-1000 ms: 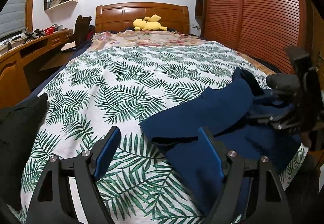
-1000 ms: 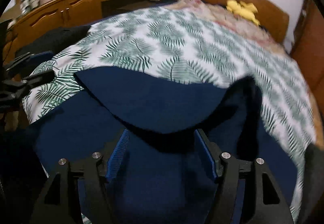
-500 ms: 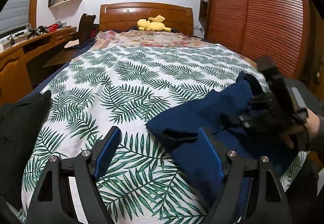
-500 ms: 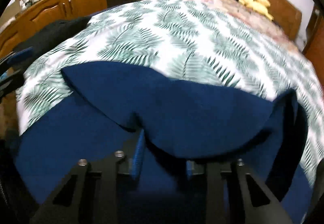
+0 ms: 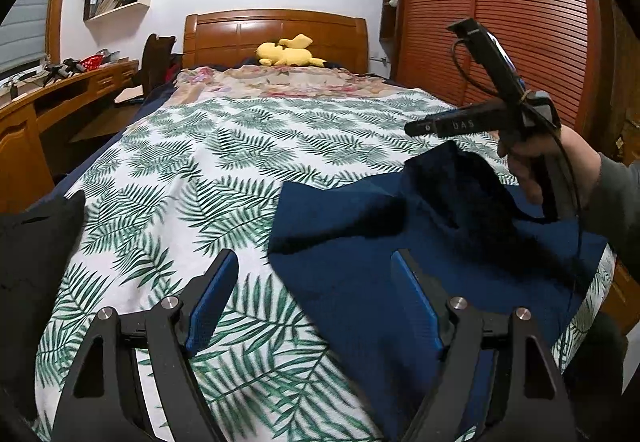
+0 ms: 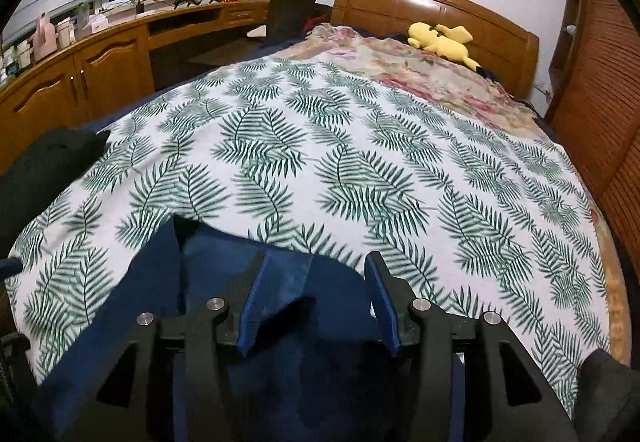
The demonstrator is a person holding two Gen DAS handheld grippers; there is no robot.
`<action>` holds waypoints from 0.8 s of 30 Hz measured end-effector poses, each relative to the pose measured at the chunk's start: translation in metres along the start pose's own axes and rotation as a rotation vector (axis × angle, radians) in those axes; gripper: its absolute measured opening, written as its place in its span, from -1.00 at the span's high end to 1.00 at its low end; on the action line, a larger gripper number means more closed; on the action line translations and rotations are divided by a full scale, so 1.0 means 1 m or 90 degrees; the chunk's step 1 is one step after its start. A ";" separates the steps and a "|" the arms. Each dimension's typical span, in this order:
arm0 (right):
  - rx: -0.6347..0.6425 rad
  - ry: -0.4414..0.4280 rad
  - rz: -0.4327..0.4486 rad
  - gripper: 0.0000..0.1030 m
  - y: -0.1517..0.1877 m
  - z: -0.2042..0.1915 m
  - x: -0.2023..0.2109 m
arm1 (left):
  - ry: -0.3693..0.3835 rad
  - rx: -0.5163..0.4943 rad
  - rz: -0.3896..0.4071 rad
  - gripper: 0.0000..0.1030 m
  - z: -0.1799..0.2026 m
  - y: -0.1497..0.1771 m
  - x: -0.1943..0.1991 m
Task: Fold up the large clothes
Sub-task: 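Grasp the jacket edge again with the right gripper and tuck it over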
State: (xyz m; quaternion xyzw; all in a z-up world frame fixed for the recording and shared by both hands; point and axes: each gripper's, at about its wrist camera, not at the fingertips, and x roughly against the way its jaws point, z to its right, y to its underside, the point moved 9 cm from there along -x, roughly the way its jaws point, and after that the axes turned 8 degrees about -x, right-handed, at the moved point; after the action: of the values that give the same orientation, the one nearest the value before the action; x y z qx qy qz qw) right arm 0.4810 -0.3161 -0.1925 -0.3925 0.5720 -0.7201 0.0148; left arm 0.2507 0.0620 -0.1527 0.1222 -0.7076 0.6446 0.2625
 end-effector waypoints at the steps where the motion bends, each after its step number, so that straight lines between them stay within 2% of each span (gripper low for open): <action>1: 0.005 -0.004 -0.007 0.03 0.005 -0.001 0.002 | 0.003 -0.003 0.001 -0.54 0.003 -0.002 -0.001; 5: 0.037 -0.005 -0.017 0.03 0.022 -0.001 0.018 | 0.011 -0.012 0.000 -0.54 0.012 -0.004 -0.005; 7: 0.028 -0.003 -0.013 0.03 0.027 0.005 0.034 | 0.011 -0.015 -0.003 -0.54 0.014 -0.004 -0.008; 9: 0.014 -0.005 -0.021 0.03 0.038 0.014 0.046 | 0.014 -0.013 -0.003 -0.54 0.016 -0.005 -0.009; 14: 0.011 0.033 -0.028 0.03 0.070 0.047 0.078 | 0.025 -0.013 0.004 -0.54 0.029 -0.012 -0.012; 20: 0.009 0.063 -0.062 0.03 0.116 0.083 0.112 | 0.058 -0.024 0.029 -0.54 0.064 -0.033 -0.011; 22: 0.006 0.058 -0.064 -0.11 0.129 0.086 0.120 | 0.068 -0.036 0.036 -0.54 0.078 -0.038 -0.013; 24: 0.006 0.058 -0.068 -0.16 0.140 0.089 0.124 | 0.077 -0.047 0.037 -0.54 0.093 -0.041 -0.020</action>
State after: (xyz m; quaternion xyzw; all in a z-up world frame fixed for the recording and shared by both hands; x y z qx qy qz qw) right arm 0.3868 -0.4949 -0.2383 -0.3891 0.5471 -0.7396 -0.0480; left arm 0.2683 -0.0380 -0.1309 0.0528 -0.7170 0.6315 0.2904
